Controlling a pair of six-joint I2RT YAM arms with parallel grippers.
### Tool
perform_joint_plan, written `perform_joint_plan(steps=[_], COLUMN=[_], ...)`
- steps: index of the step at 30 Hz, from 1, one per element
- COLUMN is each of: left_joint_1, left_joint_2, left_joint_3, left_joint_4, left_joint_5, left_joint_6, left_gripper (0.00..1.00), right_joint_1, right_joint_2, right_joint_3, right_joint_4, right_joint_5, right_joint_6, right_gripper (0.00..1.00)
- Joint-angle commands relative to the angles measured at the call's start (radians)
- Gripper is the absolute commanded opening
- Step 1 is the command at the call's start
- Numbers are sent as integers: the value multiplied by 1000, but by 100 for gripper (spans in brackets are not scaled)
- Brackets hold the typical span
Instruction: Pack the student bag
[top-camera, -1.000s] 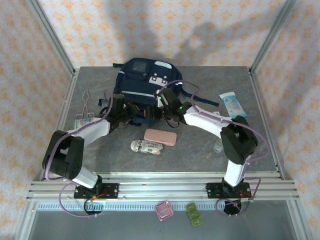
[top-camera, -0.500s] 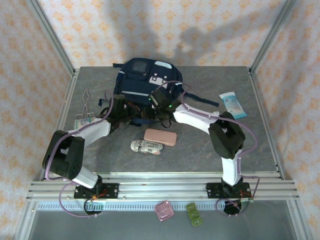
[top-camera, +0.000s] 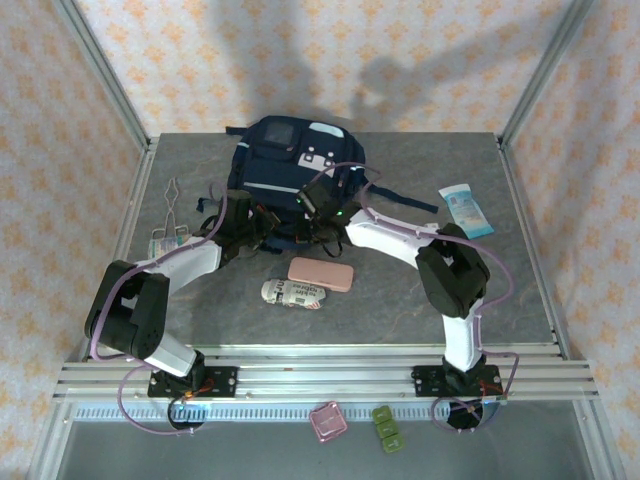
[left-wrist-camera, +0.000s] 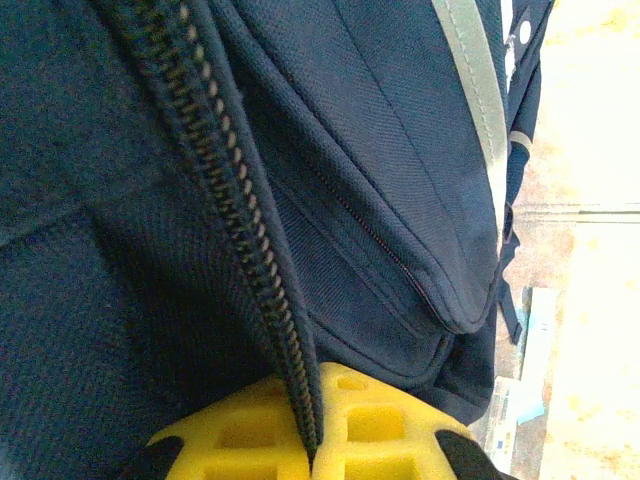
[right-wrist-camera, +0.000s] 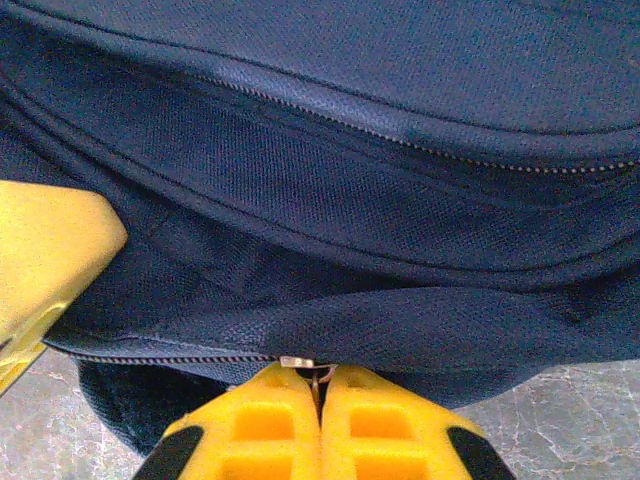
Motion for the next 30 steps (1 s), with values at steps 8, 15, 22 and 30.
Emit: perform_joint_plan(steps=[8, 15, 22, 30], left_joint_1=[32, 37, 39, 40], left_joint_2=[-145, -186, -241, -239], left_joint_3=[-40, -60, -99, -125], left_joint_4=[51, 41, 18, 8], left_joint_5=[-30, -12, -16, -11], left_joint_6=[63, 58, 69, 89], left_gripper=[0, 0, 0, 0], right_joint_1=[-132, -186, -325, -404], right_joint_2=[-113, -106, -5, 169], right_joint_3=[-253, -300, -220, 22], right_joint_4=[71, 122, 265, 271], right_joint_5=[96, 205, 293, 388], right_joint_6=[-143, -138, -86, -63], right_gripper=[0, 0, 0, 0])
